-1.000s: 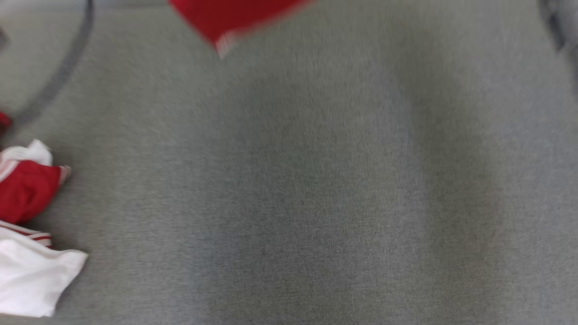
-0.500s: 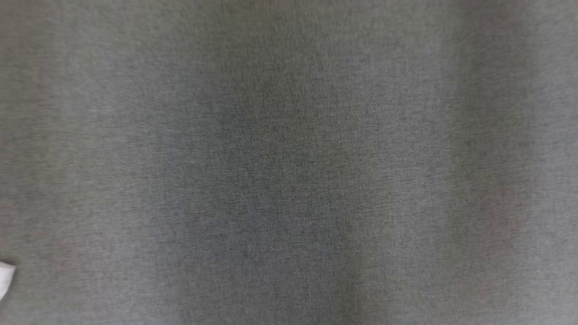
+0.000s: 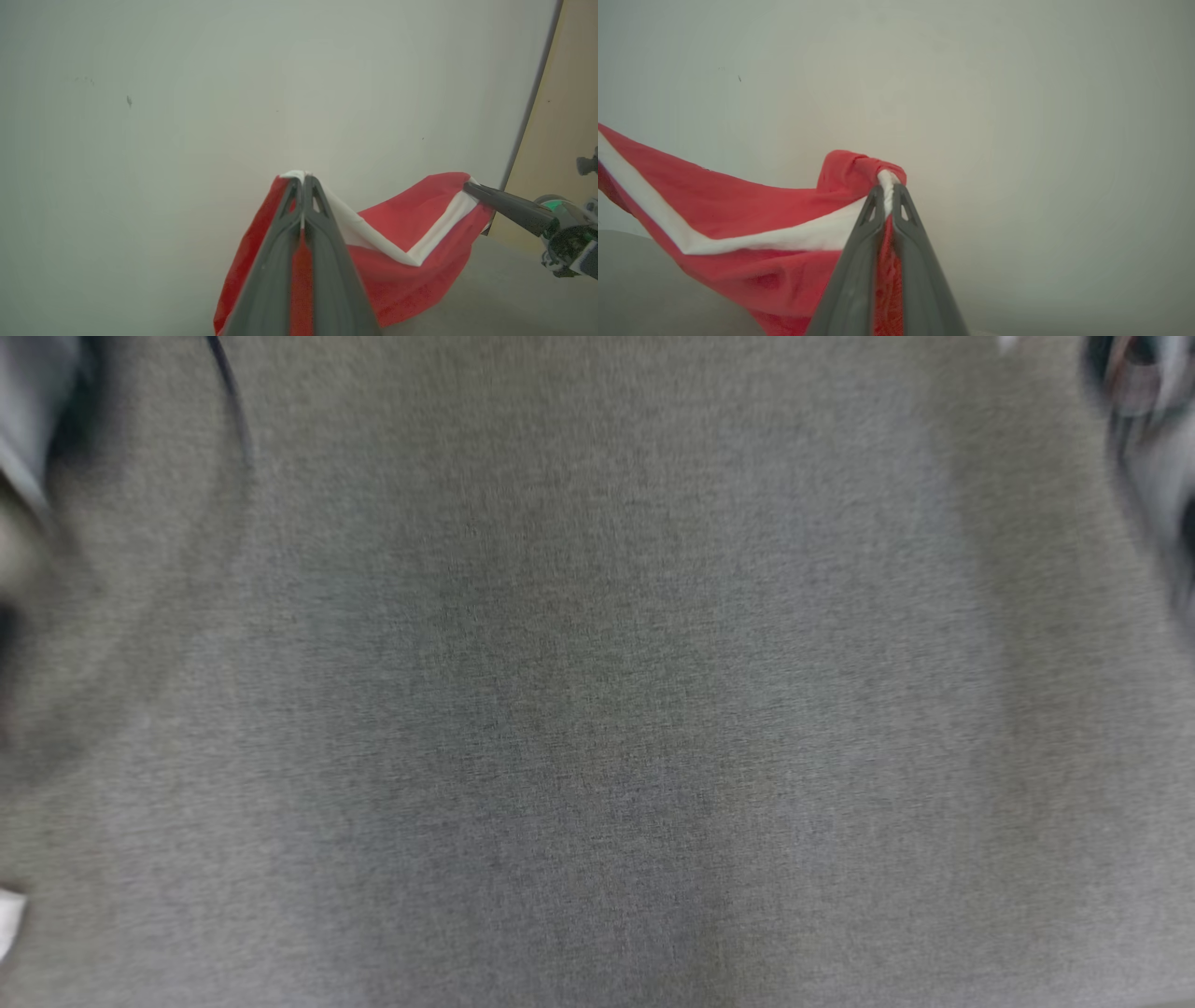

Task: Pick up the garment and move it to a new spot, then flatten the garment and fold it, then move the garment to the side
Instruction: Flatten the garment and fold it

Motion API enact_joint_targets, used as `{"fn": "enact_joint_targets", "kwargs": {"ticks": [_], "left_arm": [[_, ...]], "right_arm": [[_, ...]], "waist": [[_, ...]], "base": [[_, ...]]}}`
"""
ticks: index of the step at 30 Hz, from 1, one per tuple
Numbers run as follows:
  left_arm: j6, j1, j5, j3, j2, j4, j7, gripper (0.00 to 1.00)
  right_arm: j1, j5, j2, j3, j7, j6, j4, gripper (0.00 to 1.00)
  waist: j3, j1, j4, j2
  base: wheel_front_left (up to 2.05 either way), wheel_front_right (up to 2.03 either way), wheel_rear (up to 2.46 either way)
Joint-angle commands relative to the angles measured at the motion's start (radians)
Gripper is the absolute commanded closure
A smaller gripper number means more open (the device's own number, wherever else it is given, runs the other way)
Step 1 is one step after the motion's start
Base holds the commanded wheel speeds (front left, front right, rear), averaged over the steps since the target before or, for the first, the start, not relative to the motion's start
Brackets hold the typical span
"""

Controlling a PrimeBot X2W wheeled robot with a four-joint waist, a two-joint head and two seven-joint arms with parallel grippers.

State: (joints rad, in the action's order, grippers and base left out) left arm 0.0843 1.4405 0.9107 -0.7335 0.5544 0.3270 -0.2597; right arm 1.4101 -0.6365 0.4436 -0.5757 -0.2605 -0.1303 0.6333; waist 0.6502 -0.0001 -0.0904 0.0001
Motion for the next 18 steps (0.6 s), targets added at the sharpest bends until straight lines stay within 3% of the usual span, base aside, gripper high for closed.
{"fn": "enact_joint_targets", "kwargs": {"ticks": [1, 6, 10, 18], "left_arm": [[-0.037, -0.133, -0.014, 0.037, 0.005, -0.098, -0.007, 1.00], [-0.137, -0.548, -0.075, 0.111, -0.010, -0.325, -0.006, 1.00], [-0.158, -0.758, -0.101, 0.180, -0.039, -0.385, -0.006, 1.00], [-0.086, -1.172, -0.174, 0.329, -0.176, -0.358, -0.006, 1.00]], "right_arm": [[-0.124, -0.014, 0.029, 0.022, -0.005, -0.001, -0.078, 1.00], [-0.485, 0.006, 0.076, 0.108, -0.006, -0.001, -0.280, 1.00], [-0.671, 0.016, 0.057, 0.178, -0.006, -0.001, -0.346, 1.00], [-1.054, 0.088, 0.003, 0.297, -0.006, -0.001, -0.435, 1.00]], "waist": [[-0.096, 0.0001, 0.032, -0.0001], [-0.179, 0.0001, 0.044, -0.0001], [-0.221, 0.0001, 0.045, -0.0001], [-0.352, 0.0001, 0.053, -0.0001]], "base": [[0.00, 0.00, 0.00], [0.00, 0.00, 0.00], [0.00, 0.00, 0.00], [0.00, 0.00, 0.00]]}}
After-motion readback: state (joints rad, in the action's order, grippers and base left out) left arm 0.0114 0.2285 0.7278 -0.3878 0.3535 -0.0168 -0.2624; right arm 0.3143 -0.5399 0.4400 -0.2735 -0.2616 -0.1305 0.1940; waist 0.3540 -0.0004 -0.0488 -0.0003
